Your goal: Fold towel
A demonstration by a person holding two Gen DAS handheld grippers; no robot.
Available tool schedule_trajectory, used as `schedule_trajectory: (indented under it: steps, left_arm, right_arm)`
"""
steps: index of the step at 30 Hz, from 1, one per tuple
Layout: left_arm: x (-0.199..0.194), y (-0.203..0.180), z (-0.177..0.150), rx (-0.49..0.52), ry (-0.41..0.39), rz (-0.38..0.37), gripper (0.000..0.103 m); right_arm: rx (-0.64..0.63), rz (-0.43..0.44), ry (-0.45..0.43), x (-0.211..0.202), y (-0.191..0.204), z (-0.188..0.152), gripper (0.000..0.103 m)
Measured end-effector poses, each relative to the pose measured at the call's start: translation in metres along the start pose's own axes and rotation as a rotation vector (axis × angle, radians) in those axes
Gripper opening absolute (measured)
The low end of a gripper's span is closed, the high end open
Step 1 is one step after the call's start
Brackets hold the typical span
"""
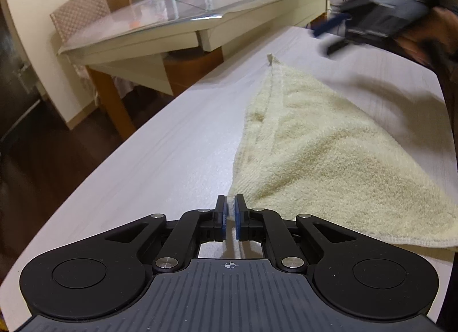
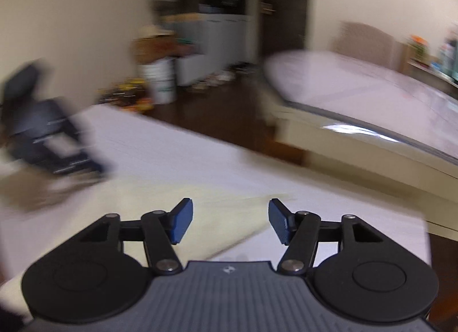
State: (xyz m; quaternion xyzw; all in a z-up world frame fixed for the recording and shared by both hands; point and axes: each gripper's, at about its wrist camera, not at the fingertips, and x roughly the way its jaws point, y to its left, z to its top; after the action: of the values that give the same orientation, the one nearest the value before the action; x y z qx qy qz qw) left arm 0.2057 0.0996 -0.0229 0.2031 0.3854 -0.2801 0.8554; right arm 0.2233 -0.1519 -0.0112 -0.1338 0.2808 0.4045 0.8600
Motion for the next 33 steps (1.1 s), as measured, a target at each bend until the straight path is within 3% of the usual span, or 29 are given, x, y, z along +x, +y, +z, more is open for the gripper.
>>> schedule_trajectory:
  steps: [2,3,6,10,12,20,22,25,33]
  left_arm:
    - [-0.001,-0.001,0.001,0.004,0.004,0.007,0.006]
    - [-0.001,-0.002,0.001,0.003,0.007,0.008,0.013]
    - [-0.004,-0.001,0.001,-0.019,-0.005,0.003,0.063]
    - [-0.018,0.004,0.000,-0.068,-0.049,0.005,0.074]
    - [-0.027,0.004,-0.002,-0.082,-0.069,0.017,0.076]
    - [-0.048,-0.004,-0.011,-0.107,-0.097,0.030,0.077]
    - [-0.051,-0.006,-0.013,-0.108,-0.100,0.037,0.078]
    - [-0.053,-0.009,-0.018,-0.109,-0.101,0.043,0.079]
    - [-0.047,-0.024,-0.028,-0.090,-0.096,0.000,0.084]
  right_arm:
    - [-0.065,0.039,-0.015,-0.014,0.028,-0.010,0.063]
    - [-0.110,0.067,-0.028,-0.023,0.048,-0.018,0.063]
    - [-0.253,0.119,-0.046,-0.042,0.102,-0.040,0.062]
    - [-0.502,0.148,-0.031,-0.052,0.166,-0.070,0.060]
    - [-0.640,0.141,-0.009,-0.051,0.192,-0.087,0.058]
    - [-0.938,0.032,0.002,-0.027,0.238,-0.115,0.047]
    - [-0.971,0.001,-0.002,-0.023,0.238,-0.118,0.027]
    - [-0.950,0.006,-0.009,-0.024,0.231,-0.117,0.011]
    - [-0.668,0.216,-0.012,-0.077,0.208,-0.092,0.009]
